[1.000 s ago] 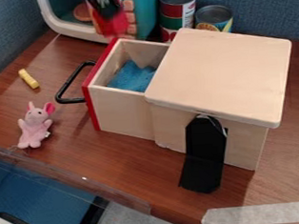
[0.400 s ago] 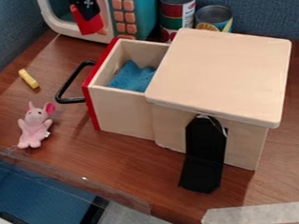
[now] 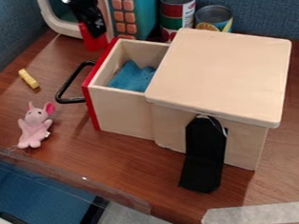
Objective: Take red object out of the drawer and place it on the table
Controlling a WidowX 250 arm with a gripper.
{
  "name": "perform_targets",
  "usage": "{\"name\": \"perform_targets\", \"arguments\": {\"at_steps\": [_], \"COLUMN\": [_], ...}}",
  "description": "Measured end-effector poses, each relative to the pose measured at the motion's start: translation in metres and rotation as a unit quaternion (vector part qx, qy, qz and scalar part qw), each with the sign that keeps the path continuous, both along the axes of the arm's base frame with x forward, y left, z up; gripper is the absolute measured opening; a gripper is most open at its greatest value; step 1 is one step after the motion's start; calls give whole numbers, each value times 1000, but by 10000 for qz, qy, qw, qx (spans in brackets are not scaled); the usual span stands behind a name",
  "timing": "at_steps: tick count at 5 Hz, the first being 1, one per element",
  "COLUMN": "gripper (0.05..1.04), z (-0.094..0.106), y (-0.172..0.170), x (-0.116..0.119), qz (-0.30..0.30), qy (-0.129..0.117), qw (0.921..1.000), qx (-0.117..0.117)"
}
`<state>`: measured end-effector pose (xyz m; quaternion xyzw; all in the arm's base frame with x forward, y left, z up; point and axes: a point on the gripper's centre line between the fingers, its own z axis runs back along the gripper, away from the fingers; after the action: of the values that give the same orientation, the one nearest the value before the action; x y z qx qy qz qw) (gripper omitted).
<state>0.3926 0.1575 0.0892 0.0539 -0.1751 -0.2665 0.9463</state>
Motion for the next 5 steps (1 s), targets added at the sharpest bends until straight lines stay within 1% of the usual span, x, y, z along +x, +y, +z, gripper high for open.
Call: {"name": "perform_targets", "arguments": {"at_steps": [1,2,3,4,5], "gripper": [798,799,798,798,798], "z": [-6,-8,-18,-20,-19], "y": [-3,3,9,9,11], "x": [10,15,12,6,5], "qz": [-97,-48,99,371,530], "qy": [-72,-167,-22,163,177], "qw": [9994,9974,9965,9965,9957], "qx": [328,702,831,728,739]}}
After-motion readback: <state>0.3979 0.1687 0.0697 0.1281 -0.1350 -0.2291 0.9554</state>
